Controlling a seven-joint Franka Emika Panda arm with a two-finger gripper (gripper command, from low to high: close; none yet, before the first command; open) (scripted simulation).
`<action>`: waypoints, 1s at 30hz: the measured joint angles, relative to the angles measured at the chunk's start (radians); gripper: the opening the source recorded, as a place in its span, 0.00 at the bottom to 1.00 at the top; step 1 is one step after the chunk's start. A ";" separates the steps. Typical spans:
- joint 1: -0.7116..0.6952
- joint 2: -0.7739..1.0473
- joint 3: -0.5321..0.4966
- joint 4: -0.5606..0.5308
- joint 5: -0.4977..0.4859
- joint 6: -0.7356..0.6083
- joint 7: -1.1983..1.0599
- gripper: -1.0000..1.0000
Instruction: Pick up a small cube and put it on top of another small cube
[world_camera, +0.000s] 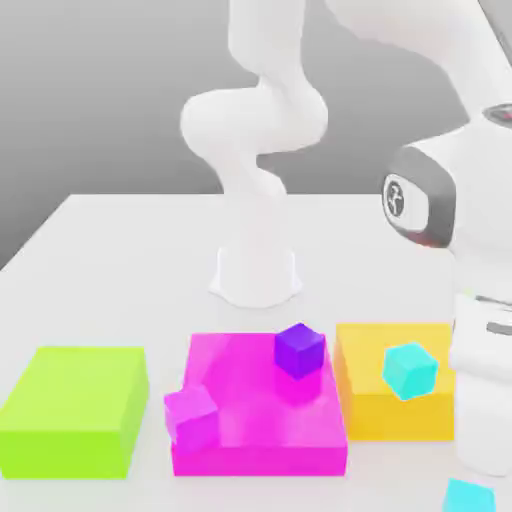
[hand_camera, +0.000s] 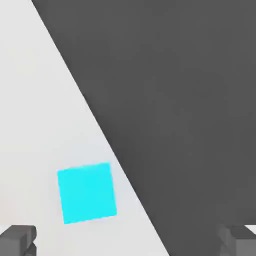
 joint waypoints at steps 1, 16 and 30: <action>0.007 0.036 0.001 0.005 -0.013 0.014 -0.008 0.50; 0.017 0.105 -0.002 0.018 -0.027 0.053 -0.016 0.00; -0.044 -0.393 -0.035 -0.365 0.123 -0.067 0.238 0.00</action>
